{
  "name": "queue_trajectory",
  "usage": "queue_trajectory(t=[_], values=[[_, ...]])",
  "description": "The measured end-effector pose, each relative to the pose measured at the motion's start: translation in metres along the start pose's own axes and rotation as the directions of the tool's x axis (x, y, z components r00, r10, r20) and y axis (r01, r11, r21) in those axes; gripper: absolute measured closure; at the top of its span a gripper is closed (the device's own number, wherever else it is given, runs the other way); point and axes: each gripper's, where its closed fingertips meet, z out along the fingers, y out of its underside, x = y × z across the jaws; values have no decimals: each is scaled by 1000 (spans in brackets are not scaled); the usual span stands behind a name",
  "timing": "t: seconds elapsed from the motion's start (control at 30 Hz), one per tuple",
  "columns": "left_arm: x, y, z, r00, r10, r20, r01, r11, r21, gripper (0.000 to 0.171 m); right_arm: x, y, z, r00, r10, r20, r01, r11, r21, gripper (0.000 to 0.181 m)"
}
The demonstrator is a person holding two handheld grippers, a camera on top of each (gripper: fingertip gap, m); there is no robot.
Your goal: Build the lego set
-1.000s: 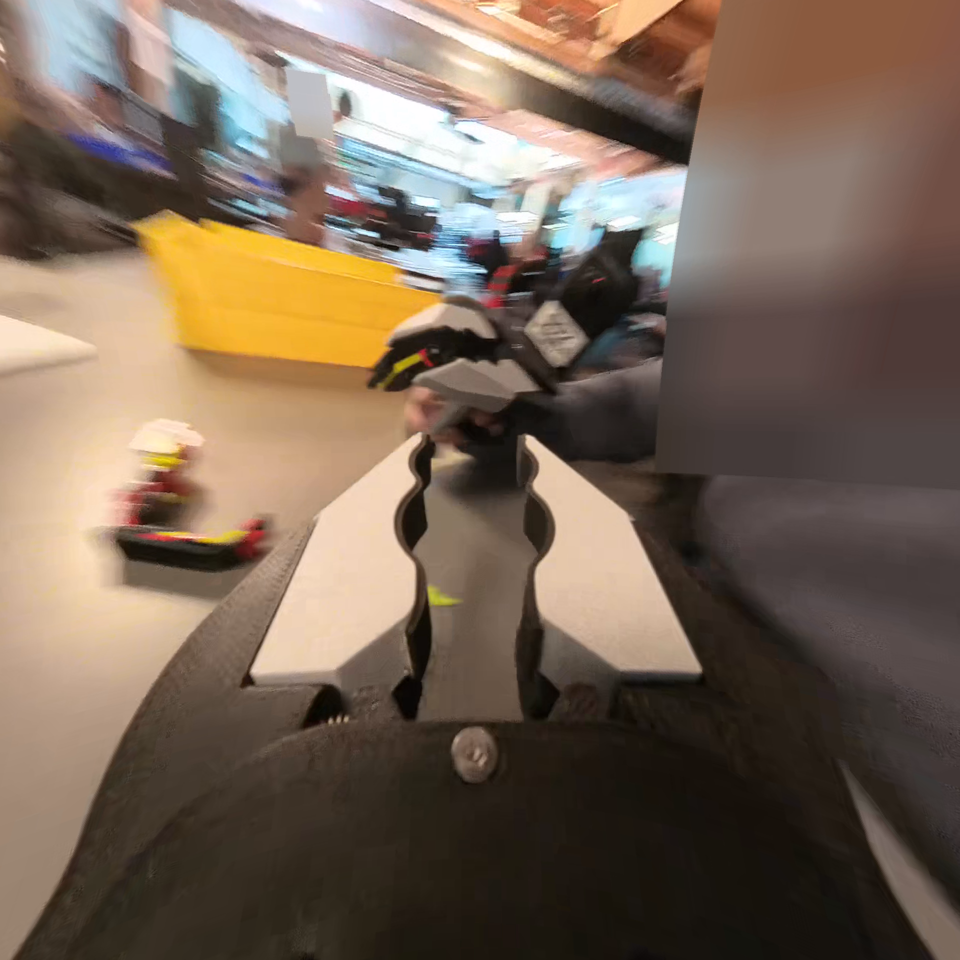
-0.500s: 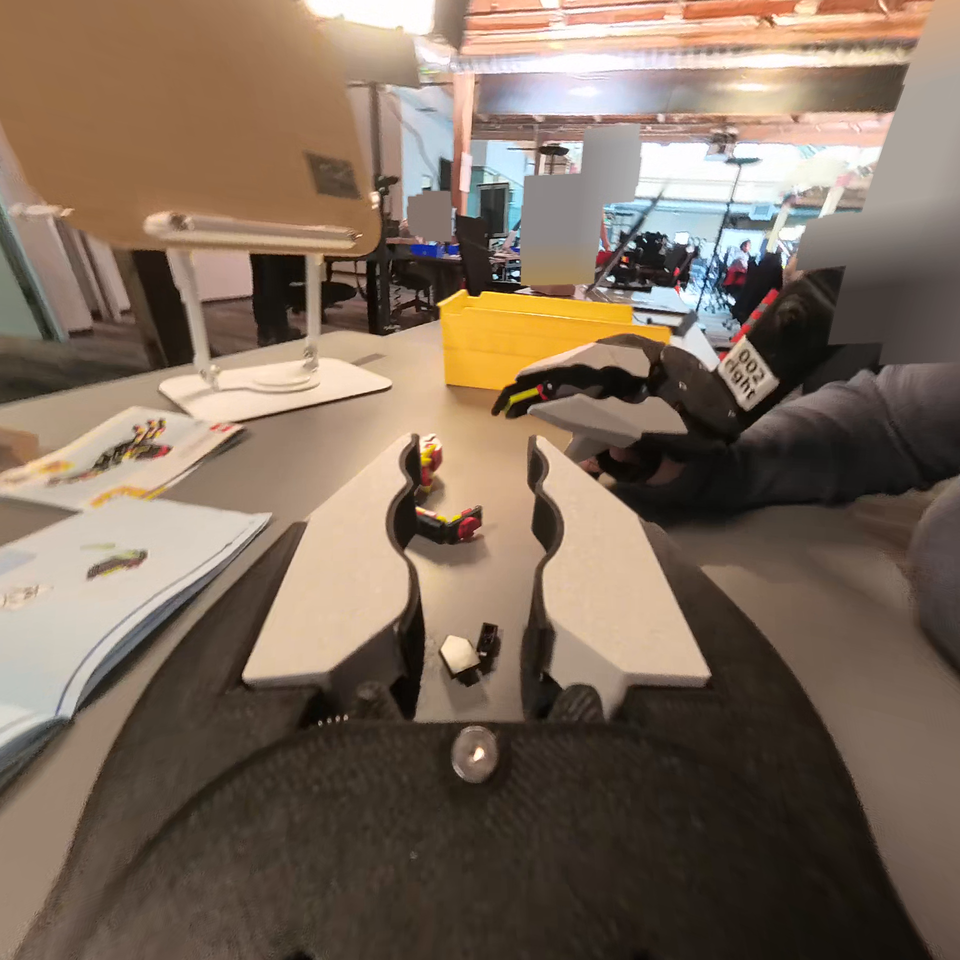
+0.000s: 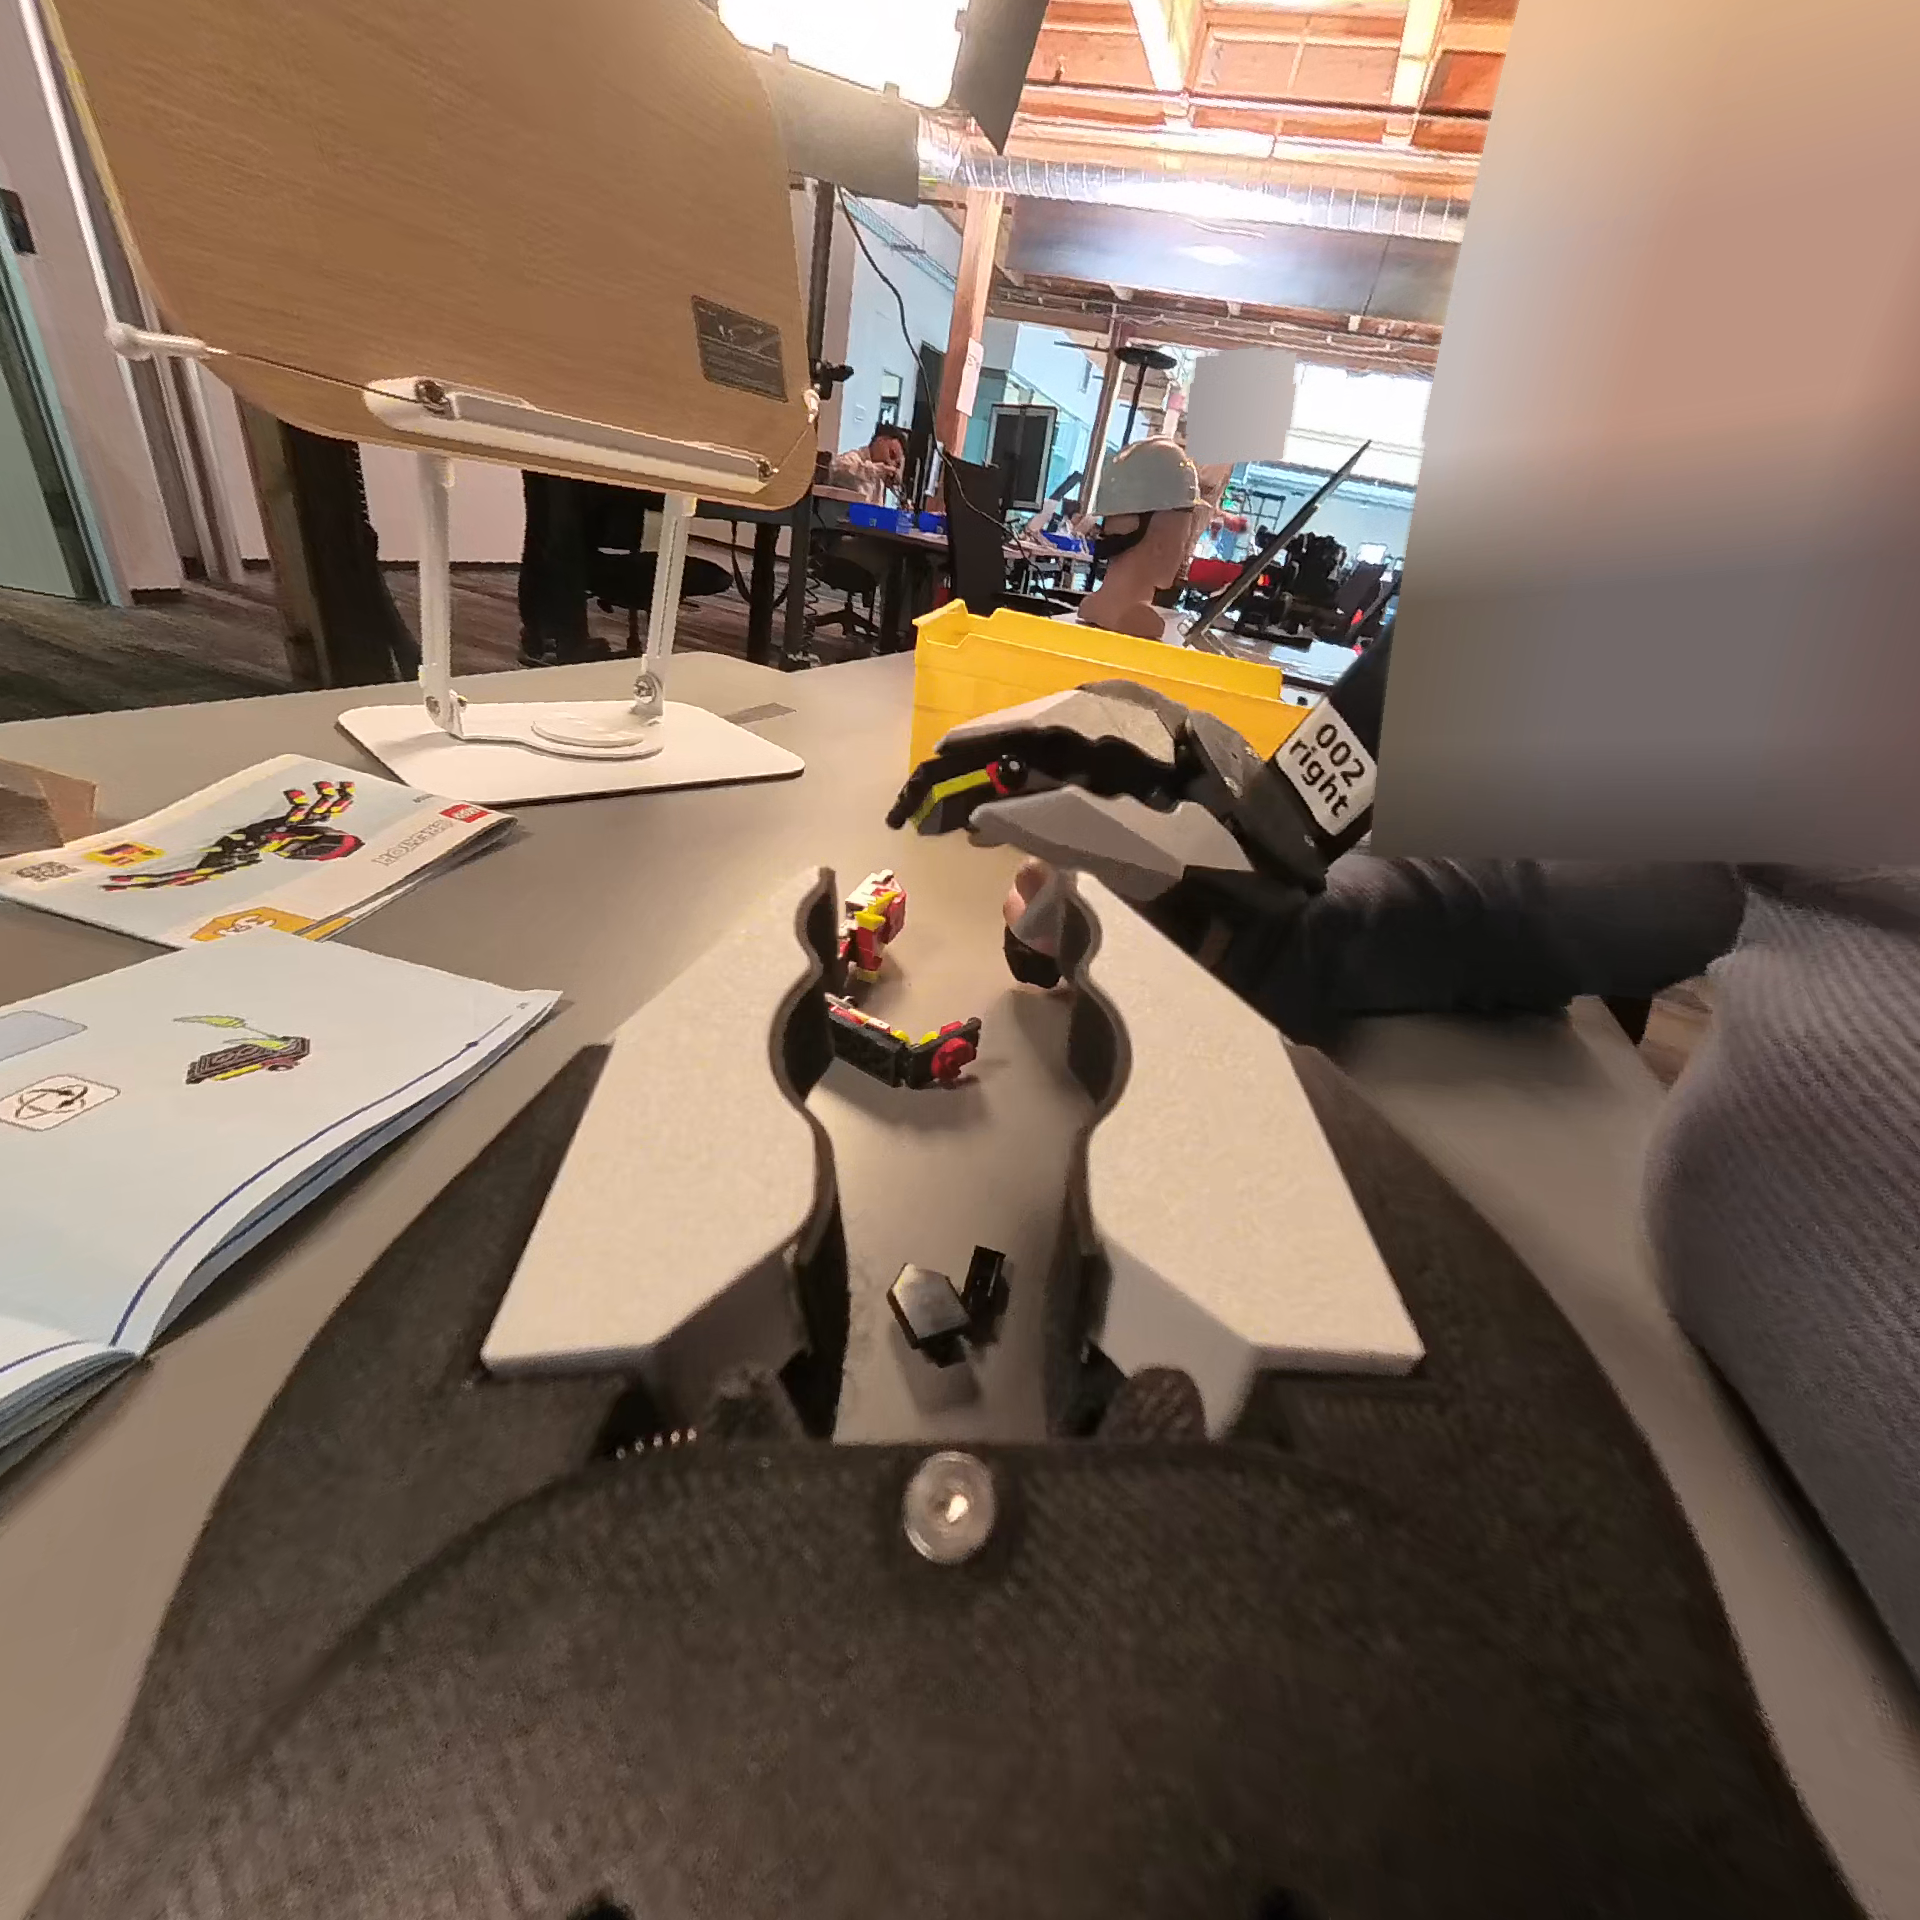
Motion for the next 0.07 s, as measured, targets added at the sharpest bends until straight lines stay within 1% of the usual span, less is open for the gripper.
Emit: queue_trajectory(t=[0.07], values=[[1, 0, 0, 1000, 0, -3, 0, 1000, 0, 131, 1, 1, -1, 1000, 7, -4, -7, 1000, -4, 166]])
